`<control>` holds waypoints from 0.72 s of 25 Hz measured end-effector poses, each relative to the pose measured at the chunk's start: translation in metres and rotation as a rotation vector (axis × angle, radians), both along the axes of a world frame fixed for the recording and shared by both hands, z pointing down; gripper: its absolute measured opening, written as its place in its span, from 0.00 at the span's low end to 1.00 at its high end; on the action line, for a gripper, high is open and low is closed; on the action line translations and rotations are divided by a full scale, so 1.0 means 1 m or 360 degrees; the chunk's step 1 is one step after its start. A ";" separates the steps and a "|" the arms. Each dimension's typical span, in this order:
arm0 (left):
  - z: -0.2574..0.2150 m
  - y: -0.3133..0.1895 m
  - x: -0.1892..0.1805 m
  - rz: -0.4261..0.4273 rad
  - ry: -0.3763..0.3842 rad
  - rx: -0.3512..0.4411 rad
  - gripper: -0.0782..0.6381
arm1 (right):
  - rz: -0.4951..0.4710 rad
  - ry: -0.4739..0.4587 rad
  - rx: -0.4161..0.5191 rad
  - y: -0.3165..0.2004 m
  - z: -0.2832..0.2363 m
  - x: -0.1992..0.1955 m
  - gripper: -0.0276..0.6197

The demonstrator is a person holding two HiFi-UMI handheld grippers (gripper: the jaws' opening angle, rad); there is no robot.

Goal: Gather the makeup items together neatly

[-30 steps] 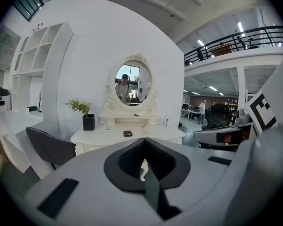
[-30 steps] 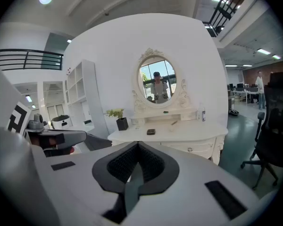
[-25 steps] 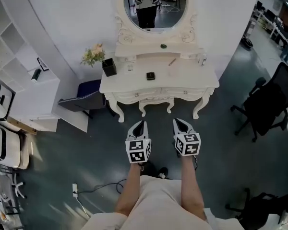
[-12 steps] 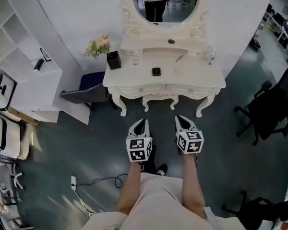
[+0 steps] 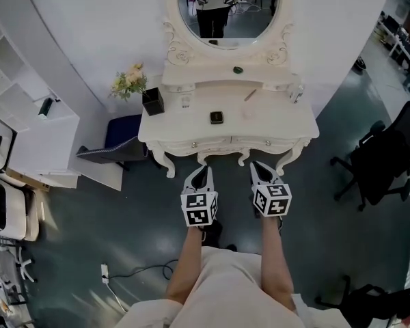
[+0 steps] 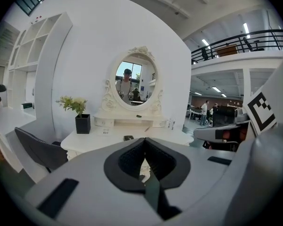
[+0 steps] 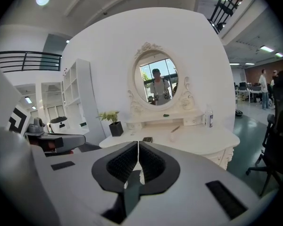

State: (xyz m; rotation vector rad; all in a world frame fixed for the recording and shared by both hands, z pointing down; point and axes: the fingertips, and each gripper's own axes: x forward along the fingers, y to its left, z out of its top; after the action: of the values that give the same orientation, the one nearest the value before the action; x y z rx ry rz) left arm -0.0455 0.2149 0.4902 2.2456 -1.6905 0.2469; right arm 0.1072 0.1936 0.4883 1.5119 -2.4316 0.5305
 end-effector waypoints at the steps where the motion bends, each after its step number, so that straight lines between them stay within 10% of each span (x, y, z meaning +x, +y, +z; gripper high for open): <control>1: -0.001 -0.012 0.001 0.0001 0.0007 0.0000 0.13 | 0.0003 0.0011 0.0005 -0.011 -0.002 0.001 0.11; 18: -0.009 -0.197 -0.018 0.0146 0.0020 0.0005 0.13 | 0.0078 0.0048 0.0019 -0.174 -0.008 -0.029 0.11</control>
State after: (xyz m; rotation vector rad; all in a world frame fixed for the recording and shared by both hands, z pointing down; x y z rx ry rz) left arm -0.0633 0.0180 0.4810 2.3250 -1.5846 0.2512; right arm 0.0783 0.0201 0.4807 1.5764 -2.3851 0.4996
